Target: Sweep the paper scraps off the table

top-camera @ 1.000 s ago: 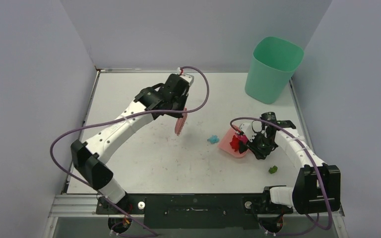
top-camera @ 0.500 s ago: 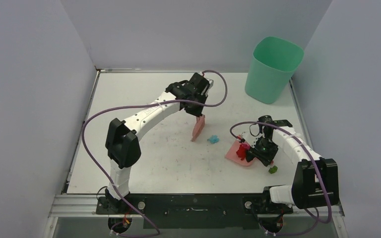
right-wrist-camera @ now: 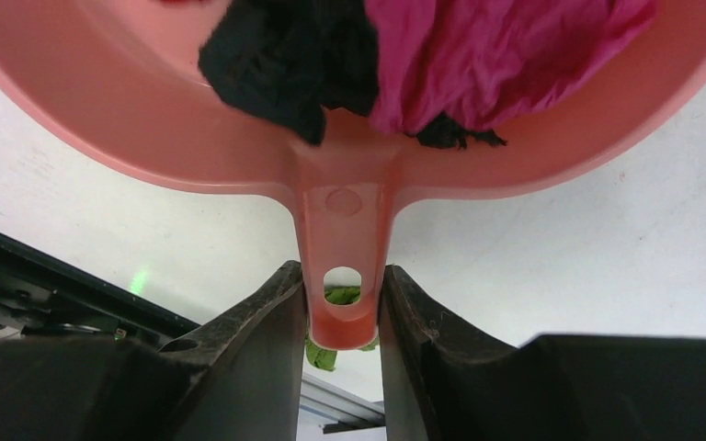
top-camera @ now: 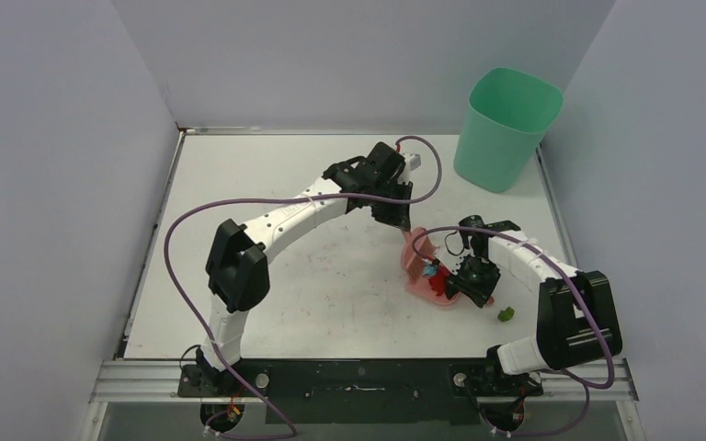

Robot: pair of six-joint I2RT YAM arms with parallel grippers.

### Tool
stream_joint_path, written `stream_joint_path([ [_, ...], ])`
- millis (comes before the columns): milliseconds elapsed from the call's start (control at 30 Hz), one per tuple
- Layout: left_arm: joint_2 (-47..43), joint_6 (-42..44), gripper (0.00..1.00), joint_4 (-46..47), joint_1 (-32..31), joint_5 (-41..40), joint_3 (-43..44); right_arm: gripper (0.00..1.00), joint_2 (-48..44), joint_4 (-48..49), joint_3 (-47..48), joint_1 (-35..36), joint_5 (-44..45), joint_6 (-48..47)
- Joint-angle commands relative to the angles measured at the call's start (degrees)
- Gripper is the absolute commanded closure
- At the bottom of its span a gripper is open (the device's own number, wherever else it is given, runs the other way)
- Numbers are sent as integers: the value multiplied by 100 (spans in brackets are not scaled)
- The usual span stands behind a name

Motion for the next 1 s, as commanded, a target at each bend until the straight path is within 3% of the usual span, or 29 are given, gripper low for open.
stream_joint_path([
  [0,-311,-277,100,469,3,367,320,94,-122,378,-170,-7,-212,96],
  [433,-1261,160,100,-728,-194,-779,1010,94,-1154,790,-447,-582,-1051,-431],
  [567,-1748,379,100,-999,-243,-1216,866,94,-1215,554,-231,-586,-1082,-393],
  [800,-3559,1127,100,-870,-130,-2832,-1686,93,-1453,-292,772,-577,-1045,-195],
  [967,-4687,1355,100,-65,238,-2619,-3438,93,-1064,-929,1907,-542,-1124,-57],
])
